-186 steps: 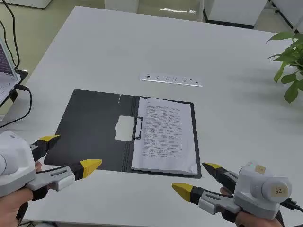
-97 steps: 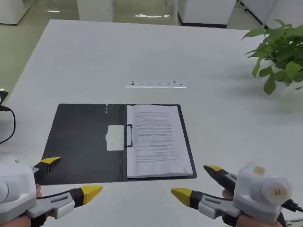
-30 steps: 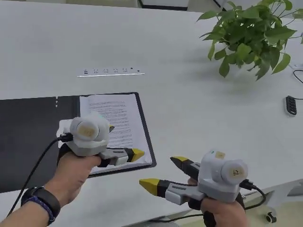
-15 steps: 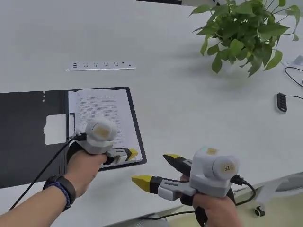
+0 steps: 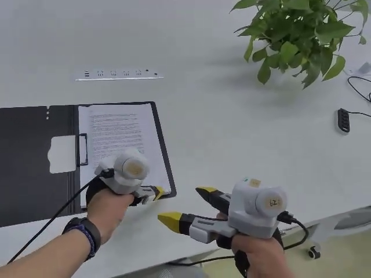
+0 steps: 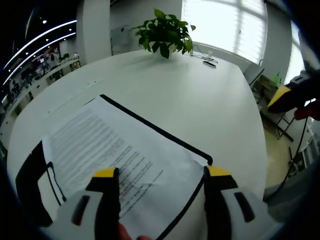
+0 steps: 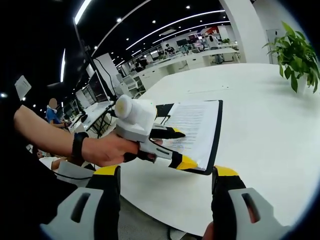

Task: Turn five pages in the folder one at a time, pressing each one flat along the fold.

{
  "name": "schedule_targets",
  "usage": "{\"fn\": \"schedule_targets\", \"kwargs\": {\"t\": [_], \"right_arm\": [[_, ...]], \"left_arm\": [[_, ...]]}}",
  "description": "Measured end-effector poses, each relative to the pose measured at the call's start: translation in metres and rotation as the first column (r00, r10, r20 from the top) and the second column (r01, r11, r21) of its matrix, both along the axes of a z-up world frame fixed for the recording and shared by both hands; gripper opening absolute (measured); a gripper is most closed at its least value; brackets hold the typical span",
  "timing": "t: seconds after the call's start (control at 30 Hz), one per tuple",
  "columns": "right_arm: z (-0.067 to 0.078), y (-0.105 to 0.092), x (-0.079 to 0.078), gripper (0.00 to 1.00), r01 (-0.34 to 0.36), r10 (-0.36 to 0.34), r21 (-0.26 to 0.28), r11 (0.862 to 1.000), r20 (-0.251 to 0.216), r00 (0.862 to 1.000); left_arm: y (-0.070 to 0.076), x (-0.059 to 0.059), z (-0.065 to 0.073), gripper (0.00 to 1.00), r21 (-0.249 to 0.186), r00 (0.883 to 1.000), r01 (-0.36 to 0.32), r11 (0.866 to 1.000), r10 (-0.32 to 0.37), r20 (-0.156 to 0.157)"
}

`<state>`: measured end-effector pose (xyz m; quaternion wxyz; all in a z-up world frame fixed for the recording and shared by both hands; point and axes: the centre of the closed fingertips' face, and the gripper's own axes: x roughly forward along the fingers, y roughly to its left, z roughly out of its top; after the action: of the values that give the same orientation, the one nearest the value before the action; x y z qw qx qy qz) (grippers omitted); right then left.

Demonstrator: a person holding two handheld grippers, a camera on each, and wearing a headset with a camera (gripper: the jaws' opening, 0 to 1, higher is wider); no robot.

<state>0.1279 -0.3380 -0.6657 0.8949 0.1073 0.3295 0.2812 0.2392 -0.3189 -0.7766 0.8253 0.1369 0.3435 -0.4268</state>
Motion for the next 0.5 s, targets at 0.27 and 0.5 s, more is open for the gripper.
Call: {"fn": "schedule_targets", "kwargs": {"t": [0.27,0.5], "right_arm": [[0.0030,-0.0034,0.0060,0.73,0.009,-0.009,0.008,1.000,0.008,1.000],[-0.0027,-0.0039,0.0073,0.73,0.006,-0.006,0.009,1.000,-0.002,1.000]], "left_arm": [[0.0027,0.0002,-0.0040,0.68,0.029,1.000,0.002,1.000,-0.003,0.030],[0.0053,0.0009,-0.0045,0.66,0.018,0.999,0.019,1.000,-0.020,0.030]]}}
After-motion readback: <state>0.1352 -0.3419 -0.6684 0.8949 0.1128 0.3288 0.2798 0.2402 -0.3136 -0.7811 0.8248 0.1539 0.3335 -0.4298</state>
